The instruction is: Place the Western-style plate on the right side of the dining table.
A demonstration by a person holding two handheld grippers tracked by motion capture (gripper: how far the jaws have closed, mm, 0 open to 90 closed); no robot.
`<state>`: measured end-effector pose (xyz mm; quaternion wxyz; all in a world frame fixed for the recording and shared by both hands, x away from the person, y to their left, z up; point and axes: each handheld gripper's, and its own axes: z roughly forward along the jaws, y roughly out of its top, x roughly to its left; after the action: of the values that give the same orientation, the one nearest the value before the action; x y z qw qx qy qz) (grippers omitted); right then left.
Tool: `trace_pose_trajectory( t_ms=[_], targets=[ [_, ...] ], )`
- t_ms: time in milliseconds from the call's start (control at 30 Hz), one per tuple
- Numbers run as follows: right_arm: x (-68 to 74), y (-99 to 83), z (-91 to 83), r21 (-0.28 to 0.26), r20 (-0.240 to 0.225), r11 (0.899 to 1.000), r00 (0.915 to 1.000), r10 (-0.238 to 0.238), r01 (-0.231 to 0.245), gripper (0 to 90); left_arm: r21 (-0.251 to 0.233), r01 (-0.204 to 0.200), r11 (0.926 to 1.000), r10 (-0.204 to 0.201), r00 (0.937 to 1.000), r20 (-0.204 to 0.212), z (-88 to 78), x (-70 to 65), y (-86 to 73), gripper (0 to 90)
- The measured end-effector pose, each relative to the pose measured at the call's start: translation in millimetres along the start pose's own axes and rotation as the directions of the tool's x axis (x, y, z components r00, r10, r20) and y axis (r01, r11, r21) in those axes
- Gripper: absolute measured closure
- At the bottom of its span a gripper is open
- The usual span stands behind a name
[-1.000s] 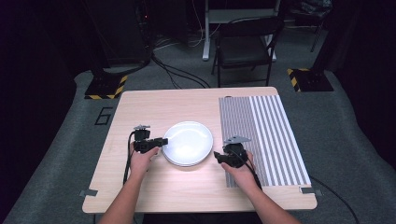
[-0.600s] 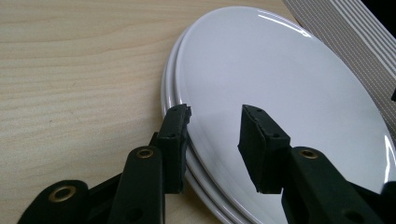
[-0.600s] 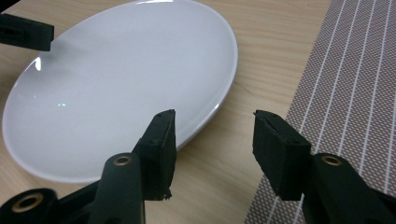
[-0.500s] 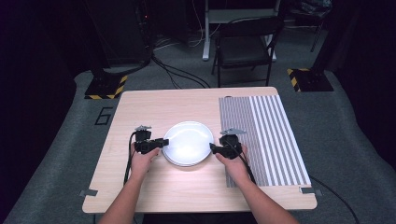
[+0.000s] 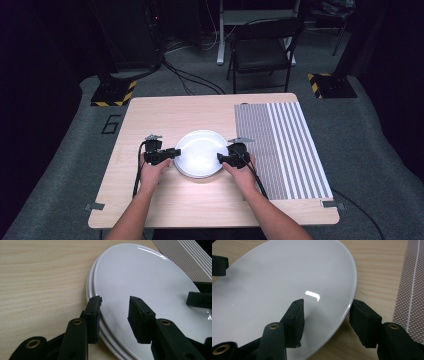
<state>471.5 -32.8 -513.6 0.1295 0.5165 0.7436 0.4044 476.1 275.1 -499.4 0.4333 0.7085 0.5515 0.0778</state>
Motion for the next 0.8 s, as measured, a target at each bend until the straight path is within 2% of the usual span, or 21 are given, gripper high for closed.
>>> trace_pose_trajectory(
  t_ms=[200,400,633,800],
  targets=[
    [1.0,-0.7,3.4,-0.012,0.001,1.000,0.9999,0.017,-0.017,44.9,-0.002,0.001,1.0000,-0.001,1.0000,-0.003,0.2,-0.5,0.0,61.7],
    [1.0,0.1,1.0,-0.007,0.003,0.998,0.9985,0.055,-0.055,48.6,-0.005,0.009,1.0000,-0.009,1.0000,0.001,0.5,-0.4,0.0,61.2],
    [-1.6,2.0,-6.4,-0.024,0.002,0.998,0.9985,0.054,-0.054,48.9,-0.003,0.015,0.9999,-0.015,0.9996,0.023,3.9,-2.6,-0.6,60.4],
    [-4.4,3.0,-12.4,-0.034,-0.002,0.998,0.9988,0.050,-0.050,48.9,0.009,-0.005,1.0000,0.004,0.9995,0.030,6.9,-4.6,-0.6,60.2]
  ],
)
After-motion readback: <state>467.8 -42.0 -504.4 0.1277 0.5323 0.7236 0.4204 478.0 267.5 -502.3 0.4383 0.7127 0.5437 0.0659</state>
